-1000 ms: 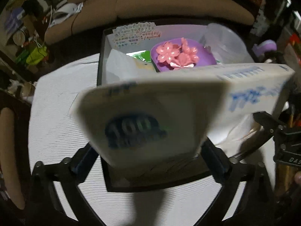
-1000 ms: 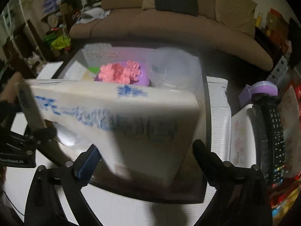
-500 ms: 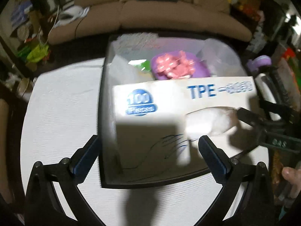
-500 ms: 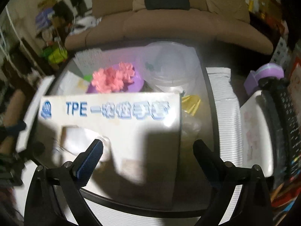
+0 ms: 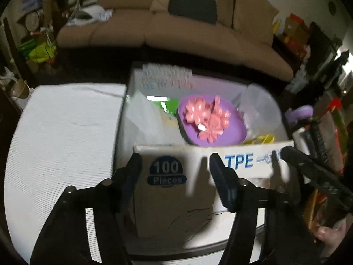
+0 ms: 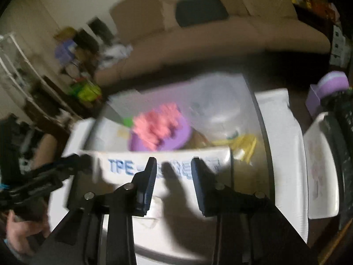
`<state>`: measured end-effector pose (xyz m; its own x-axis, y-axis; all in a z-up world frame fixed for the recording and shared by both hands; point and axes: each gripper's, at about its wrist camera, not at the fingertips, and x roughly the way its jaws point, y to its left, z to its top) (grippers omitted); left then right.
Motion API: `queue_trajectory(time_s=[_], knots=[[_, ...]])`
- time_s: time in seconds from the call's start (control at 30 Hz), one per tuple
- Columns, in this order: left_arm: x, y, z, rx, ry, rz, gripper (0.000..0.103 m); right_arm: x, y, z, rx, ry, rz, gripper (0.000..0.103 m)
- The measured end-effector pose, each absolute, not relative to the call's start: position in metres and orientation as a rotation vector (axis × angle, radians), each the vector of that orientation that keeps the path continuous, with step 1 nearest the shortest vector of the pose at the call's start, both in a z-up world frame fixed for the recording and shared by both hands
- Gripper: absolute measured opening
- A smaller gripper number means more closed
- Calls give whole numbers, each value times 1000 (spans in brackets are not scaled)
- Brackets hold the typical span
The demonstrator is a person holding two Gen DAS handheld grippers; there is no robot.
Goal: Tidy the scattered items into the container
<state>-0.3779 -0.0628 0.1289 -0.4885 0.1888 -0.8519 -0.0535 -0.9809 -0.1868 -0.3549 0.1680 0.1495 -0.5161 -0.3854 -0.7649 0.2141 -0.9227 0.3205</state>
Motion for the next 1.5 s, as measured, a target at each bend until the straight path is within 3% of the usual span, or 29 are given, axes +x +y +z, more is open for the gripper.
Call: queue_trajectory(time_s=[0.23, 0.47, 0.57, 0.63, 0.73, 0.87, 0.9, 1.03, 1.5], knots=[[-385, -39, 92, -1621, 92, 2612, 59, -359, 149, 131, 1367, -73, -2483, 27], [-383, -33, 94, -1639, 119, 2633, 61, -361, 155, 120, 1397, -84, -2499, 27], [-375, -38, 113, -1597, 13, 2651, 74, -359, 157, 135, 1382, -135, -2483, 42], [-369, -40, 124, -1555, 1, 2676, 81, -352, 161, 149, 1334, -198, -2487, 57], [-361, -42, 135, -1547, 18, 2700, 90, -337, 159, 166, 1260, -136, -2565, 73], [-341, -48, 144, -1534, -1, 2735, 99, -314, 154, 176, 1251, -32, -2628, 77], [-336, -49, 146, -1521, -7, 2742, 103, -307, 153, 177, 1248, 7, -2660, 82], [-311, -50, 150, -1519, -35, 2740, 103, -287, 150, 175, 1279, 58, -2670, 94], [-220, -57, 167, -1536, -69, 2755, 103, -215, 156, 191, 1290, 47, -2668, 102]])
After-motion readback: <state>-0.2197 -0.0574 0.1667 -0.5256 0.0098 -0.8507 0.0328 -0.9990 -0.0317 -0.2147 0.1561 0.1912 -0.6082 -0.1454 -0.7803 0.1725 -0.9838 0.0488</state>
